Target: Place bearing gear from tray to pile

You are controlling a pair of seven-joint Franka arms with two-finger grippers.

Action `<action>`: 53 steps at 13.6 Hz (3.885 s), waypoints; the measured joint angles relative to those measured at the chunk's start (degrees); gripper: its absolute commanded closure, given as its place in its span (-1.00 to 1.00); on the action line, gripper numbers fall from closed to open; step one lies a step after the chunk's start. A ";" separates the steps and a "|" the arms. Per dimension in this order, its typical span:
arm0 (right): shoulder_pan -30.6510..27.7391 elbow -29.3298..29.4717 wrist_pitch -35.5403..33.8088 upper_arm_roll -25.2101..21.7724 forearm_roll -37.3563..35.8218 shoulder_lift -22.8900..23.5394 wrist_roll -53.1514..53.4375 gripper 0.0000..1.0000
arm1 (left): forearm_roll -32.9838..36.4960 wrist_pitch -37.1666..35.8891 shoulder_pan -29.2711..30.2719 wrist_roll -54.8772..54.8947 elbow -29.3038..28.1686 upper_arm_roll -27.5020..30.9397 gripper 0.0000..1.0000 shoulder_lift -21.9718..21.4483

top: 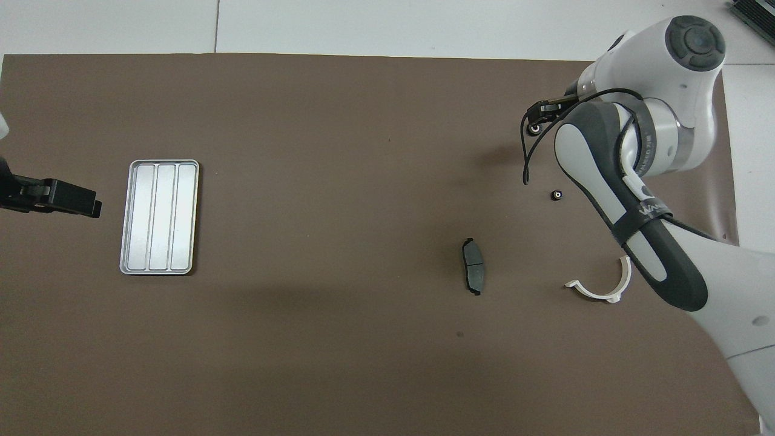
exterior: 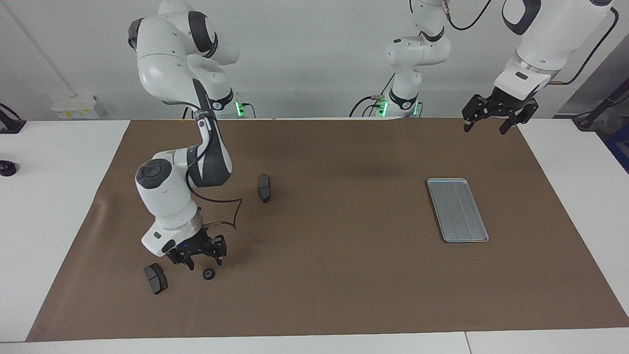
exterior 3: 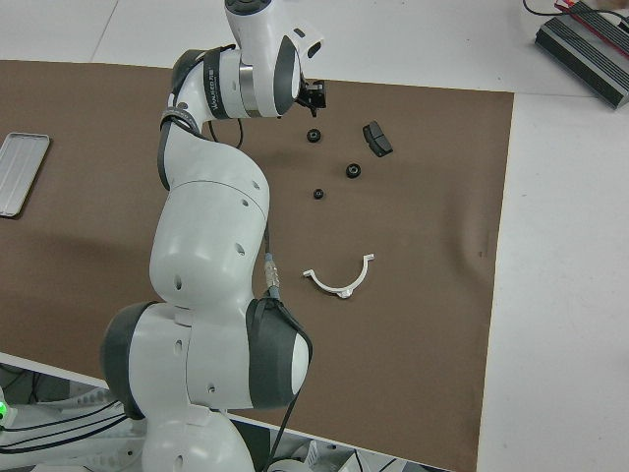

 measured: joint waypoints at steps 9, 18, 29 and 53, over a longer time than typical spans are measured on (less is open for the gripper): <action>-1.61 -0.02 -23.88 -0.29 0.11 -17.21 2.40 -0.84 | 0.00 0.00 0.00 0.00 0.00 0.00 -1.00 0.00; -1.44 -6.13 -29.66 -0.01 1.62 -24.69 6.95 -1.00 | 0.00 0.00 0.00 0.00 0.00 0.00 -1.00 0.00; 0.09 -8.30 -29.65 0.63 1.83 -26.20 12.66 -1.00 | 0.00 0.00 0.00 0.00 0.00 0.00 -1.00 0.00; -2.25 -8.32 -25.01 -7.87 2.64 -26.33 0.03 -1.00 | 0.00 0.00 0.00 0.00 0.00 0.00 -1.00 0.00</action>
